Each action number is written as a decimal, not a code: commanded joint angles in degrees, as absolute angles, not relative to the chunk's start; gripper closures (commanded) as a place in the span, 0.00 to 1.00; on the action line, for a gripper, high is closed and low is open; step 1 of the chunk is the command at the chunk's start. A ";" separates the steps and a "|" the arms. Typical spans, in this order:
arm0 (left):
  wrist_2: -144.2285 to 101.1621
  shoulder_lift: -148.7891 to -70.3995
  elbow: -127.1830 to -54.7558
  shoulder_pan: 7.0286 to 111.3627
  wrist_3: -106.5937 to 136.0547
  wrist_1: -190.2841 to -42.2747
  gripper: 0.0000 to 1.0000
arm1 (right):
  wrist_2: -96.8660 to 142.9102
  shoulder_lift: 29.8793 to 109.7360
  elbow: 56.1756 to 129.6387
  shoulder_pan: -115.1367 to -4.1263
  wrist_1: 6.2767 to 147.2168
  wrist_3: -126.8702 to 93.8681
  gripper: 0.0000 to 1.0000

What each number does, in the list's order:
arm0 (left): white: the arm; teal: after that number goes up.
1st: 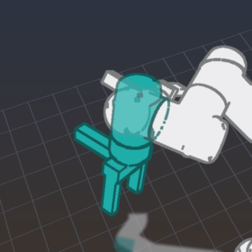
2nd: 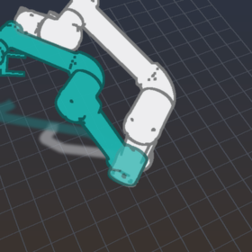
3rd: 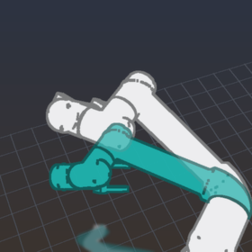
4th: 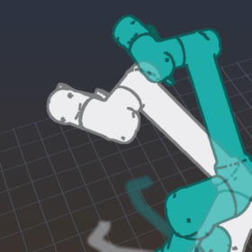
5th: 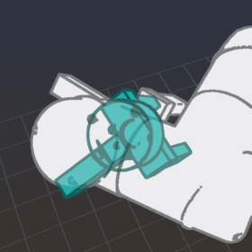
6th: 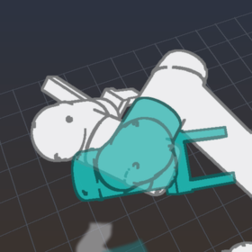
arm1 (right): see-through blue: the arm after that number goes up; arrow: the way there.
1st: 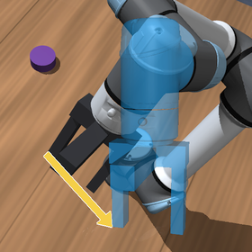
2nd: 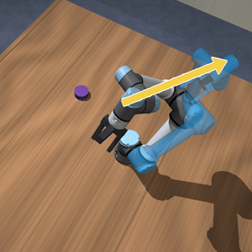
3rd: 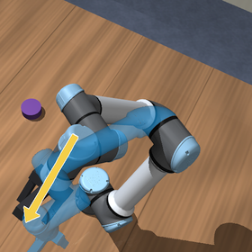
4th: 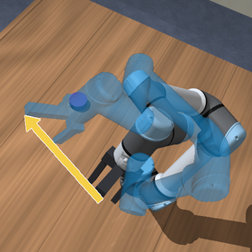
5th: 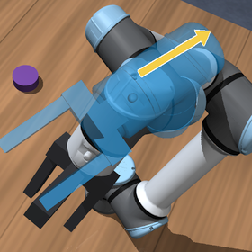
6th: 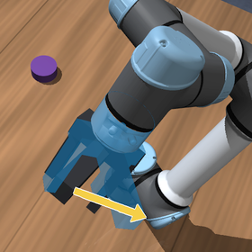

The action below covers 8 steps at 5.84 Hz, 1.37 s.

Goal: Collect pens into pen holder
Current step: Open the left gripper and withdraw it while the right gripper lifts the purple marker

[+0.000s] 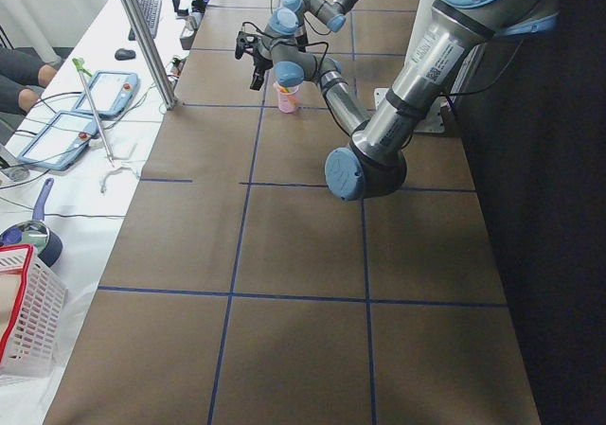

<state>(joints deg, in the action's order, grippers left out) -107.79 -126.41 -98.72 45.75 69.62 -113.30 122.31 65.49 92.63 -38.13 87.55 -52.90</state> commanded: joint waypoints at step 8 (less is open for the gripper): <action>-126.62 -122.37 -95.73 67.80 19.04 -80.03 0.00 | 116.20 62.05 100.27 -41.75 87.36 -52.21 1.00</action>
<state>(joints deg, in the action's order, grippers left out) -124.54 -124.47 -97.40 63.55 31.93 -85.89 117.91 62.43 99.16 -41.54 87.45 -52.17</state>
